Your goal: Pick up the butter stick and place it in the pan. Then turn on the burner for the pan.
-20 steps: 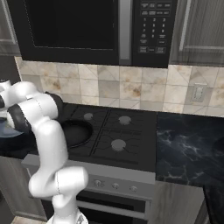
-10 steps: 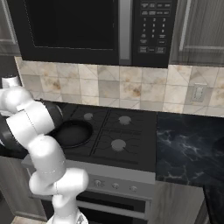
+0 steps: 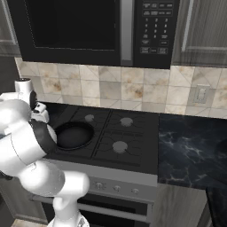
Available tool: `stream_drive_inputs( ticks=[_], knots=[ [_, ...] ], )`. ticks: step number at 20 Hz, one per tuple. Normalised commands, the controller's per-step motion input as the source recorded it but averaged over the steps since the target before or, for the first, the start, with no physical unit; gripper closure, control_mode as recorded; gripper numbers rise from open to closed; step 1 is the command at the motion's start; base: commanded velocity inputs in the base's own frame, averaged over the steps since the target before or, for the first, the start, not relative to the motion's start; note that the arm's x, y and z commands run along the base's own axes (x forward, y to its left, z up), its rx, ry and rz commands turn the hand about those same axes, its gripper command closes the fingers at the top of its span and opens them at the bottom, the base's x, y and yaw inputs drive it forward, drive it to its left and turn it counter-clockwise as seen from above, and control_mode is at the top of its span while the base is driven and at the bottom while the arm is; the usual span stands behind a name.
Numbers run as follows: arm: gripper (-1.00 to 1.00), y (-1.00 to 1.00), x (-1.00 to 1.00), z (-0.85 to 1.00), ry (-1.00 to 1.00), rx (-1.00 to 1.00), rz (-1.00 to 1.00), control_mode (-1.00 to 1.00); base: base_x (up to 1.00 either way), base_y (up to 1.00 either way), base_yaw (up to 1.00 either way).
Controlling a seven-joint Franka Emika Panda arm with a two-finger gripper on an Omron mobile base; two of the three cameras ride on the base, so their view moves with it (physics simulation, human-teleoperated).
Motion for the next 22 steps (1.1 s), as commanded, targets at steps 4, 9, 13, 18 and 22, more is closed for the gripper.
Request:
stream_drive_inputs(
  ticks=[4, 9, 13, 18, 22],
  knots=[
    [1.0, -0.64, 0.0, 0.0, 0.0, 0.0, 0.0, -1.0, 0.0, 0.0, 0.0],
    [1.0, -0.57, 0.0, 0.0, 0.0, 0.0, 0.0, -1.0, 0.0, 0.0, 0.0],
    [1.0, -0.54, 0.0, -0.03, 0.0, 0.0, 0.0, -1.0, 0.0, 0.0, 0.0],
    [1.0, -0.42, 0.07, -0.03, 0.0, 0.0, 0.0, -1.0, 0.0, 0.0, 0.0],
    [1.0, -0.31, 0.12, -0.03, 0.0, 0.0, 0.0, -1.0, 0.0, 0.0, 0.0]
  ],
)
